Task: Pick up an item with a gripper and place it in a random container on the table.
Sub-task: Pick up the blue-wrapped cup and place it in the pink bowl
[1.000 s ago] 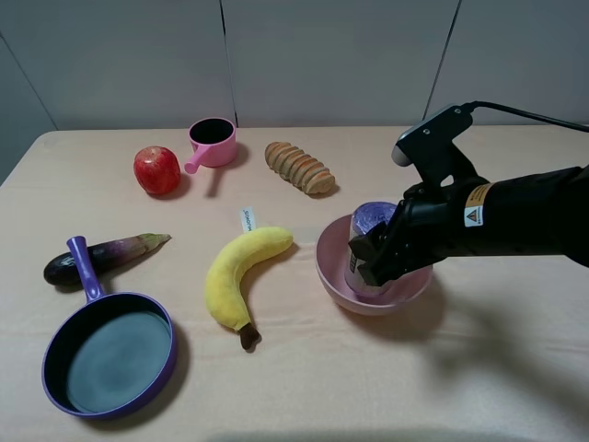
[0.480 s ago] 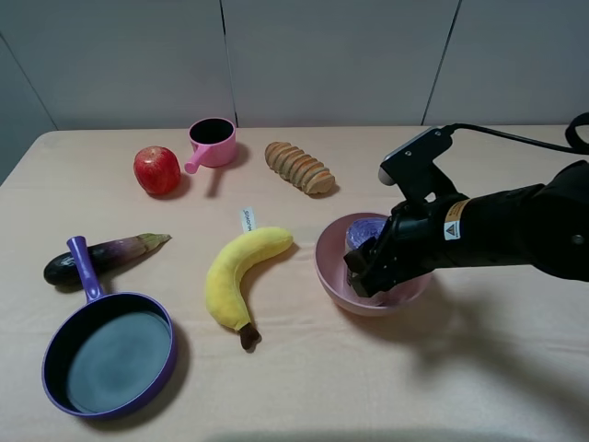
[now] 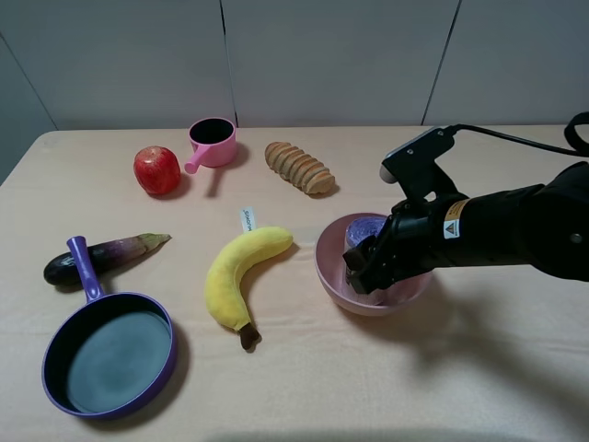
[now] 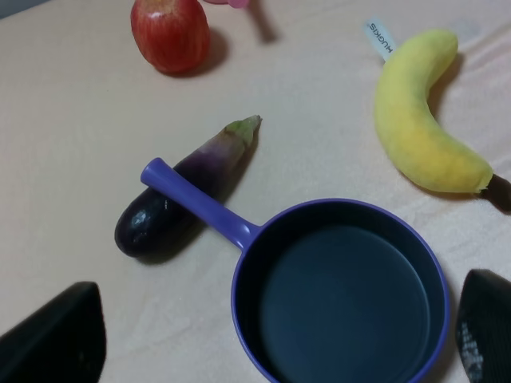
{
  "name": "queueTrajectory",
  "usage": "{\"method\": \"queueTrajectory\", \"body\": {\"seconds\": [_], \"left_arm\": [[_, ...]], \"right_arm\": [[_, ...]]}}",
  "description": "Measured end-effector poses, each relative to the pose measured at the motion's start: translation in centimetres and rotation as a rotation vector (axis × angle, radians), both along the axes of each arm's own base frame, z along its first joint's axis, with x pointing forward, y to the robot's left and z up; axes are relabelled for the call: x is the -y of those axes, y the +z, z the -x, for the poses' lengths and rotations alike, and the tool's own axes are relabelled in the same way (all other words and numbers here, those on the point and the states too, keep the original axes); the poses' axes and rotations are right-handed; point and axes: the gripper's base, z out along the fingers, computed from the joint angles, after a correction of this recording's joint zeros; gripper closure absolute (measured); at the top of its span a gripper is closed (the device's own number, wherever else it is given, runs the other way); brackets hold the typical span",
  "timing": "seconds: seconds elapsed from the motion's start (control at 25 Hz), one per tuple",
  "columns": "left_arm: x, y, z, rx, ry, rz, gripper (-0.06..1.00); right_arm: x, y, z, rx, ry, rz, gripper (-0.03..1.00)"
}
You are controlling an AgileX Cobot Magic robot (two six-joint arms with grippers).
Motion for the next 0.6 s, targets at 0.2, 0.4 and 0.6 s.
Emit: {"method": "queueTrajectory", "body": {"seconds": [0.2, 0.4, 0.6], "left_arm": [[0.00, 0.00, 0.00, 0.000, 0.000, 0.000, 0.06], [0.00, 0.00, 0.00, 0.000, 0.000, 0.000, 0.06], [0.00, 0.00, 0.00, 0.000, 0.000, 0.000, 0.06]], "right_arm": [[0.00, 0.01, -0.01, -0.002, -0.006, -0.004, 0.51], [0.01, -0.01, 0.00, -0.004, -0.010, -0.006, 0.51], [-0.02, 0.06, -0.07, 0.001, -0.021, -0.020, 0.33]]}}
